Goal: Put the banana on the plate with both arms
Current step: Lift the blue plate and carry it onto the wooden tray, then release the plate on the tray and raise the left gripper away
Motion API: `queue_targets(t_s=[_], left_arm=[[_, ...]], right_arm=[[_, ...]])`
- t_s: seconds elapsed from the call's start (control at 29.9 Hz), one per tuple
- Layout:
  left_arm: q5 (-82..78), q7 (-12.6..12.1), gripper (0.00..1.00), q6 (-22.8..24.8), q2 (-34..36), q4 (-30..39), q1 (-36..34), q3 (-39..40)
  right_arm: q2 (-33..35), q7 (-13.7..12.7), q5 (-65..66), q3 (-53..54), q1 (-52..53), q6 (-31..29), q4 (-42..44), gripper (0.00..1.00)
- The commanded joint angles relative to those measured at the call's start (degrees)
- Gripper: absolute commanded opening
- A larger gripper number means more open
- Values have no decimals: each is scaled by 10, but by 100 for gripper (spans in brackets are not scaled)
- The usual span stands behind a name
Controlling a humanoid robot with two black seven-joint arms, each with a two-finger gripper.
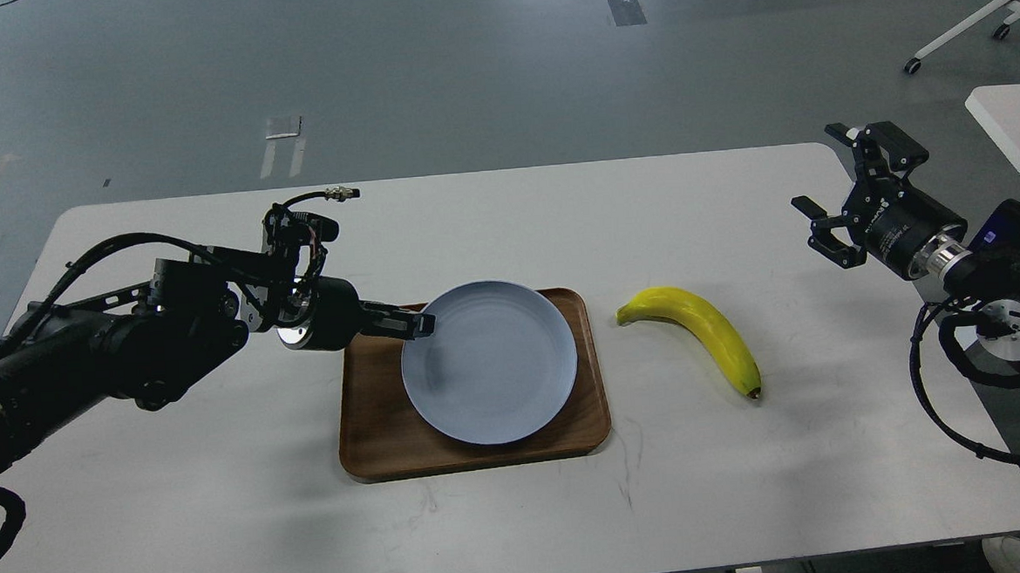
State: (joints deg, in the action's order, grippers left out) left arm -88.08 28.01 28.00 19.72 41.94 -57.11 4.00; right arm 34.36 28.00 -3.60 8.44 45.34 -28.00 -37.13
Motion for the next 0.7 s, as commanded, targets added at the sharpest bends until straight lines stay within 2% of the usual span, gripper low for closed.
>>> queue_targets(t_s=[0.0, 0.47, 0.53, 0.57, 0.6, 0.64, 0.67], left_arm=[[-1, 0, 0, 0, 0, -1, 2, -5], [2, -1, 0, 0, -11, -28, 3, -5], [2, -1, 24, 0, -11, -27, 3, -5], [2, -1, 39, 0, -11, -28, 3, -5], [4, -1, 80, 0, -11, -28, 2, -4], [5, -1, 99, 0, -10, -28, 2, -5], [6, -1, 100, 0, -10, -28, 1, -5]], right_arm=[[-1, 0, 0, 0, -1, 0, 0, 100], [-2, 0, 0, -1, 0, 0, 0, 100], [-2, 0, 0, -1, -1, 0, 0, 100], [-2, 0, 0, -1, -1, 0, 0, 100], [-2, 0, 0, -1, -2, 0, 0, 100], [-2, 0, 0, -1, -2, 0, 0, 100], [-2, 0, 0, -1, -3, 0, 0, 100]])
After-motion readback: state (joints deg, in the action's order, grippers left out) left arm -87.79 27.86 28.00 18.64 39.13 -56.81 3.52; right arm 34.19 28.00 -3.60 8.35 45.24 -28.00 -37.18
